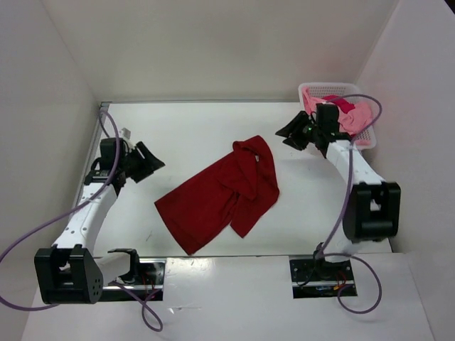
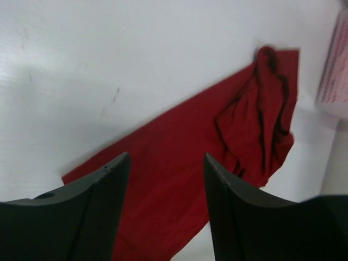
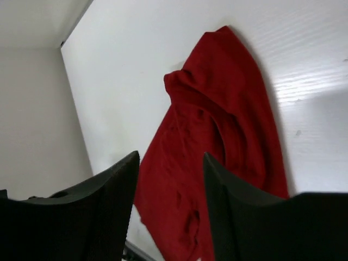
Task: Fold and stack the t-shirts
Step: Move the tshirt to the center of the board, then flatten out the tshirt
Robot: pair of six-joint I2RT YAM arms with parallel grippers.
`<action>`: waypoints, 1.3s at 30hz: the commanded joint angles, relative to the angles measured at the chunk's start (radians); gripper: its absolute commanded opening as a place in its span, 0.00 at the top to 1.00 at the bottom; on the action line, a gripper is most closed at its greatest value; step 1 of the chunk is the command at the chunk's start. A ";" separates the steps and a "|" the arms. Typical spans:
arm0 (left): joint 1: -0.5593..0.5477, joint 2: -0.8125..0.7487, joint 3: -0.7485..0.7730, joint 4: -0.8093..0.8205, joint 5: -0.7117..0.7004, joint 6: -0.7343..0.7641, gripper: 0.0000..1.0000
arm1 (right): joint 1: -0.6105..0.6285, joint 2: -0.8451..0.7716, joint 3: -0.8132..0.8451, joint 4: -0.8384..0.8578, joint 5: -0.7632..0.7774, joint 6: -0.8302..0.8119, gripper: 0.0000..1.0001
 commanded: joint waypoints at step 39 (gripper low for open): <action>-0.190 0.483 0.259 0.134 -0.128 -0.069 0.36 | 0.201 -0.046 -0.328 0.033 0.363 0.084 0.70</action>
